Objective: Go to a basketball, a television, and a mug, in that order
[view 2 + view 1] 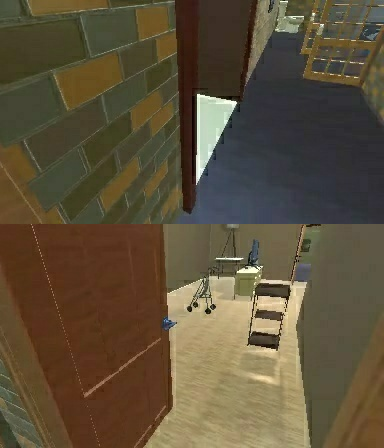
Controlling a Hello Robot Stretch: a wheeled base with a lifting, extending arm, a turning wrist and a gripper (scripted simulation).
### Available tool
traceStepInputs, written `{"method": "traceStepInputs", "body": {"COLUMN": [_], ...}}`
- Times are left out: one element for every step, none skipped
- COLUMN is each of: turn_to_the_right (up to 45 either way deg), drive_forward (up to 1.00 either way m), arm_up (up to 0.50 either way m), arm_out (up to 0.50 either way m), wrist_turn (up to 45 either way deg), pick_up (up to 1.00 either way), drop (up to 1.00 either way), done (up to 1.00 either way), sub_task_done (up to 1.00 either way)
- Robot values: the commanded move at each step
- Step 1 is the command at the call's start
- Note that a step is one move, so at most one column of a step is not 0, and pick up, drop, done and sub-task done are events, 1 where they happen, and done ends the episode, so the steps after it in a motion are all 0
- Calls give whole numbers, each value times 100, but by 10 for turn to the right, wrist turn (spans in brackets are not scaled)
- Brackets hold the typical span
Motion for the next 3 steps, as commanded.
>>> {"method": "traceStepInputs", "body": {"turn_to_the_right": [0, 270, 0], "drive_forward": [65, 0, 95], "arm_up": [0, 0, 0], "arm_out": [0, 0, 0], "wrist_turn": [0, 0, 0], "pick_up": [0, 0, 0], "drop": [0, 0, 0], "done": [0, 0, 0], "sub_task_done": [0, 0, 0]}}
